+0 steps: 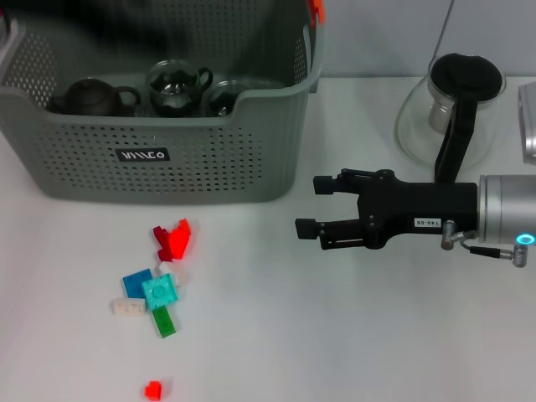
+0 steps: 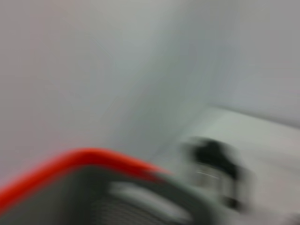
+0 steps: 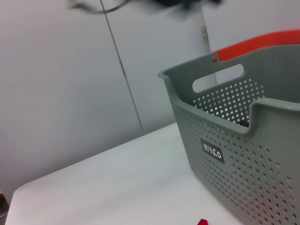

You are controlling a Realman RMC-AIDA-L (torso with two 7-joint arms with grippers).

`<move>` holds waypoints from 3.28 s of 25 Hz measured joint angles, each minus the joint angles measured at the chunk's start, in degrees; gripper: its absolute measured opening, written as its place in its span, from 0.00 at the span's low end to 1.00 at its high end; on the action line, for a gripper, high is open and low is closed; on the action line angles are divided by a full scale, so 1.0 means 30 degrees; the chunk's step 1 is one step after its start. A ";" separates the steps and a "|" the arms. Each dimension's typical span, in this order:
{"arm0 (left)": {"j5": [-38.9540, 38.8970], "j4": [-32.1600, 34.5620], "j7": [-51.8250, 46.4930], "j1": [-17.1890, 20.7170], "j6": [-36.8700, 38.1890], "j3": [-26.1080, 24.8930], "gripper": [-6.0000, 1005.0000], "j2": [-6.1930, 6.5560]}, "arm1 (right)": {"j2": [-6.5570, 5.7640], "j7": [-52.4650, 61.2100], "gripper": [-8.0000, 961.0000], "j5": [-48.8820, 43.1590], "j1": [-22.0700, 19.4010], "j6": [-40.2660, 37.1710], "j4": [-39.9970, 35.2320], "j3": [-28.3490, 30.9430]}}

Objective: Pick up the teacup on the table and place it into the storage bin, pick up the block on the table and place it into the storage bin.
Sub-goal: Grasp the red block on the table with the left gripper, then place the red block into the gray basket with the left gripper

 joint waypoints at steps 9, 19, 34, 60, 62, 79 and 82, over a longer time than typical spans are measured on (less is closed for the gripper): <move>0.1693 0.5131 0.5460 0.4982 0.4444 0.4888 0.91 -0.2082 | 0.0002 0.0141 0.95 0.0035 0.0056 0.0103 -0.0016 0.0023; 0.8730 0.3919 0.5694 0.6225 0.2895 1.2045 0.93 -0.3122 | 0.0109 0.0272 0.95 0.0111 0.0068 0.0285 -0.0014 0.0055; 1.1208 0.1194 0.3124 0.5696 0.0599 1.6474 0.89 -0.3161 | 0.0175 0.0321 0.95 0.0118 0.0094 0.0387 0.0004 0.0334; 1.1179 -0.0361 0.3094 0.5590 -0.0663 1.6959 0.49 -0.3161 | 0.0162 0.0247 0.95 0.0117 0.0147 0.0593 0.0009 0.0554; 1.1219 -0.0394 0.3098 0.5608 -0.0695 1.7001 0.47 -0.3161 | 0.0165 0.0220 0.95 0.0117 0.0147 0.0593 0.0009 0.0552; 1.1318 -0.0018 0.2637 0.5577 -0.0973 1.6876 0.19 -0.3155 | 0.0206 0.0154 0.95 0.0097 0.0101 0.0559 0.0009 0.0545; 1.0743 0.1391 0.2638 0.5665 -0.0031 1.6265 0.19 -0.3175 | 0.0205 0.0150 0.95 0.0105 0.0087 0.0518 0.0010 0.0546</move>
